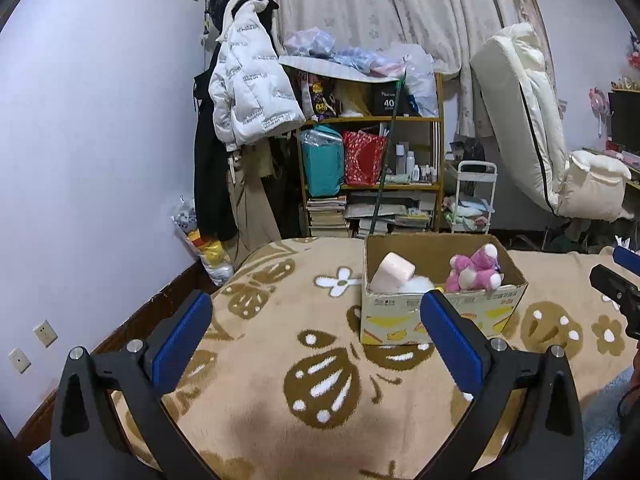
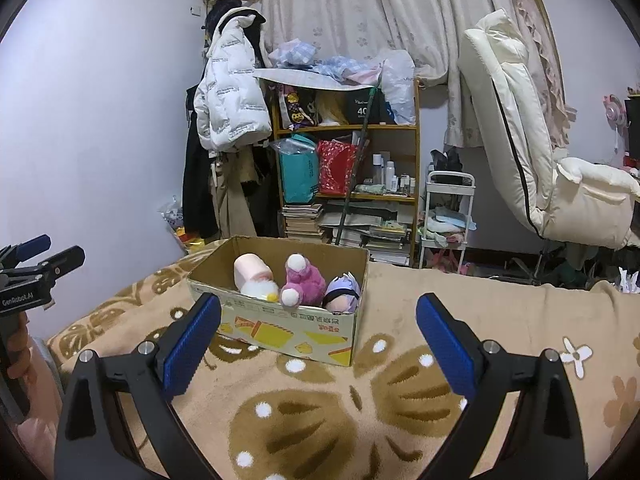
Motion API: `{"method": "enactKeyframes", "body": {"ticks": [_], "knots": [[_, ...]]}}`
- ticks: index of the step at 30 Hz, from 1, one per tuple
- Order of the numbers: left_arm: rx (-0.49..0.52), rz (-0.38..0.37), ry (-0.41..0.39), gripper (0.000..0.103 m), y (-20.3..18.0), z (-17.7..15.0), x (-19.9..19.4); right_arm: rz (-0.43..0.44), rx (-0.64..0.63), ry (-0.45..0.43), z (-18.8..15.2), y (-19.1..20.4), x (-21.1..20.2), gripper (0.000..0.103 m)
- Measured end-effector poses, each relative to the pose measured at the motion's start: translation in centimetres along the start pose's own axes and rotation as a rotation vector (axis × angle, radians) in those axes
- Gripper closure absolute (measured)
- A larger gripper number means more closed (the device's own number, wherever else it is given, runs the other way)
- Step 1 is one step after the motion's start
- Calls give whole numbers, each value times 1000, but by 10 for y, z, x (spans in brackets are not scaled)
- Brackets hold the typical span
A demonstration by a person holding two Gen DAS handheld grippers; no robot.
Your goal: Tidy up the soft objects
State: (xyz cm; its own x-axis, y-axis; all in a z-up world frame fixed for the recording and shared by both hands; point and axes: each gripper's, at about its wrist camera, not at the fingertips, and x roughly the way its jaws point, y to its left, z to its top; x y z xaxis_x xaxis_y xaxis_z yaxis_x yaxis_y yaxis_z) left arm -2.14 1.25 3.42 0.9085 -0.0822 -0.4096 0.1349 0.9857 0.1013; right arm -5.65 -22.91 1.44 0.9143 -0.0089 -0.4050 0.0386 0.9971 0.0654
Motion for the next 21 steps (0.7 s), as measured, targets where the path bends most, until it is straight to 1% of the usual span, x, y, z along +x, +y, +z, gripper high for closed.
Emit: {"method": "enactKeyframes", "body": {"ticks": [7, 18, 21], "knots": [[20, -6, 15, 1, -5, -3, 8, -3, 34, 17, -3, -7, 7, 1], [37, 8, 30, 1, -8, -4, 12, -3, 93, 30, -6, -18, 13, 1], [35, -3, 36, 1, -8, -4, 14, 0, 96, 32, -6, -19, 13, 1]]}}
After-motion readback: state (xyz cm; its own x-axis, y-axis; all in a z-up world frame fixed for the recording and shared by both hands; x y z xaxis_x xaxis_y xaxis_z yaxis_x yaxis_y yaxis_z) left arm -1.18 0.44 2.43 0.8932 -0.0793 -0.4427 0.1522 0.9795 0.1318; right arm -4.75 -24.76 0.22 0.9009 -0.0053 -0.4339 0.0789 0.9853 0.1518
